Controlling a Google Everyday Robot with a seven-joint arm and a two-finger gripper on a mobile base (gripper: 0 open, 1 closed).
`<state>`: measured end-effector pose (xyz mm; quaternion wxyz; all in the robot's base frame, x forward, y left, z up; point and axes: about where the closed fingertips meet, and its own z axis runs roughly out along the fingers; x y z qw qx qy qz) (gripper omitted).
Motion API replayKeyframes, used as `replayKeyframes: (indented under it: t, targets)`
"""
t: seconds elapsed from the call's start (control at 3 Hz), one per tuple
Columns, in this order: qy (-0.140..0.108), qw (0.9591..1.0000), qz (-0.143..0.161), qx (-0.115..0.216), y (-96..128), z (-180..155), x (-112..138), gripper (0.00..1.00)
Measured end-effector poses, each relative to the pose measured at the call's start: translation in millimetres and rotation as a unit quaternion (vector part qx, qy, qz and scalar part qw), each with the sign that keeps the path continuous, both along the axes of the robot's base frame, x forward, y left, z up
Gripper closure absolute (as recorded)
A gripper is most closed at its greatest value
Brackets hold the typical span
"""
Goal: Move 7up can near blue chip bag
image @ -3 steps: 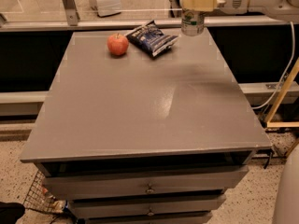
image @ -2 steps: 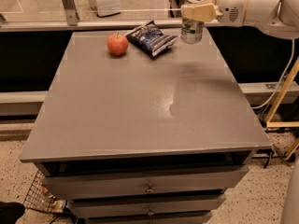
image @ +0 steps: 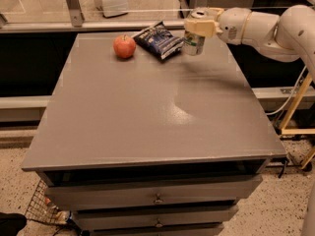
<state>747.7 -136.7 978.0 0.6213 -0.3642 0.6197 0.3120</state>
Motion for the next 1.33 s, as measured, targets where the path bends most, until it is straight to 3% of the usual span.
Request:
replayKeyframes:
  t: [0.67, 1.33]
  targets:
    - [0.014, 0.9983, -0.012, -0.056, -1, -19, 7, 1.00]
    - [0.021, 0.9963, -0.013, -0.082, -3, -37, 17, 1.00]
